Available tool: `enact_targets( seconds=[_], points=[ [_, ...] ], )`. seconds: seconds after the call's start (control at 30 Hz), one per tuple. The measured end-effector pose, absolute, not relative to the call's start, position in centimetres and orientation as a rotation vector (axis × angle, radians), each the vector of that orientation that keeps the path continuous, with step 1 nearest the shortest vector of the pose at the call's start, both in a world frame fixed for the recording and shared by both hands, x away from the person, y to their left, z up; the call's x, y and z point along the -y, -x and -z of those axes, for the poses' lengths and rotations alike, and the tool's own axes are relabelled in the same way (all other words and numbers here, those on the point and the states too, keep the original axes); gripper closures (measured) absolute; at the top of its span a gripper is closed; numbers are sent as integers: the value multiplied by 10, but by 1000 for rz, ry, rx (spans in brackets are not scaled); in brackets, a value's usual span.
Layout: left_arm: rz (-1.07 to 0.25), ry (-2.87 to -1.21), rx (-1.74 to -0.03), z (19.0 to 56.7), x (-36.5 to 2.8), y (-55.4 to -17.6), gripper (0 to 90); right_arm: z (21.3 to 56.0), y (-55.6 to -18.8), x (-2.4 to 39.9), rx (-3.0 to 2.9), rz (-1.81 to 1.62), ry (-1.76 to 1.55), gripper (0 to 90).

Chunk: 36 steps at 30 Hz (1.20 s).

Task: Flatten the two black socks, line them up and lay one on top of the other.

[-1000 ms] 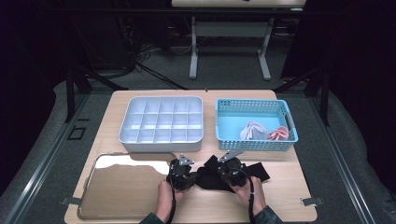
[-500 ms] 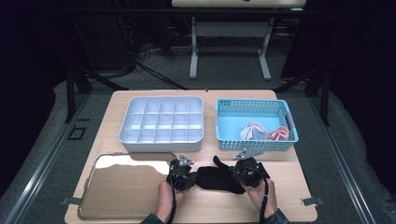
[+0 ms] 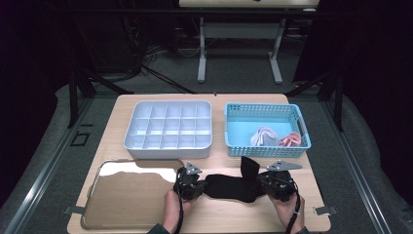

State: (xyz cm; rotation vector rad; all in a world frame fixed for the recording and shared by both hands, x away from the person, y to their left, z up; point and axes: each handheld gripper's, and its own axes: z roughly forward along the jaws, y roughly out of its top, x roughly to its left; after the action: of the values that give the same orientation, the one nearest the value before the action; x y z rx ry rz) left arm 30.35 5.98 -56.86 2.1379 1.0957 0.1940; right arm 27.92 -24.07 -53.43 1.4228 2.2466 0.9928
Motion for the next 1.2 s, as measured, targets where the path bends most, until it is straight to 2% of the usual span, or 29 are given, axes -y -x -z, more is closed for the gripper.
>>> enact_targets(
  seconds=[0.2, 0.4, 0.5, 0.63, 0.73, 0.8, 0.97, 1.2],
  points=[
    [-195, -2140, -1095, 568, -61, -303, 827, 548, -271, 265, -2217, -970, -1533, 798],
    [-200, -2141, -1095, 568, -61, -303, 820, 546, -273, 284, -2181, -987, -1592, 620],
    [-193, -2146, -1091, 568, -61, -303, 813, 542, -283, 290, -2156, -970, -1584, 535],
    [-189, -2147, -1092, 568, -61, -305, 802, 544, -309, 298, -2173, -923, -1585, 499],
    [-185, -2145, -1095, 568, -61, -305, 802, 550, -323, 297, -2227, -897, -1609, 545],
    [-183, -2146, -1099, 568, -61, -305, 803, 556, -329, 294, -2270, -874, -1618, 639],
    [-185, -2147, -1102, 568, -60, -305, 807, 559, -329, 294, -2266, -910, -1648, 793],
    [-196, -2139, -1111, 569, -60, -304, 811, 546, -317, 294, -2208, -932, -1624, 805]
  ],
)
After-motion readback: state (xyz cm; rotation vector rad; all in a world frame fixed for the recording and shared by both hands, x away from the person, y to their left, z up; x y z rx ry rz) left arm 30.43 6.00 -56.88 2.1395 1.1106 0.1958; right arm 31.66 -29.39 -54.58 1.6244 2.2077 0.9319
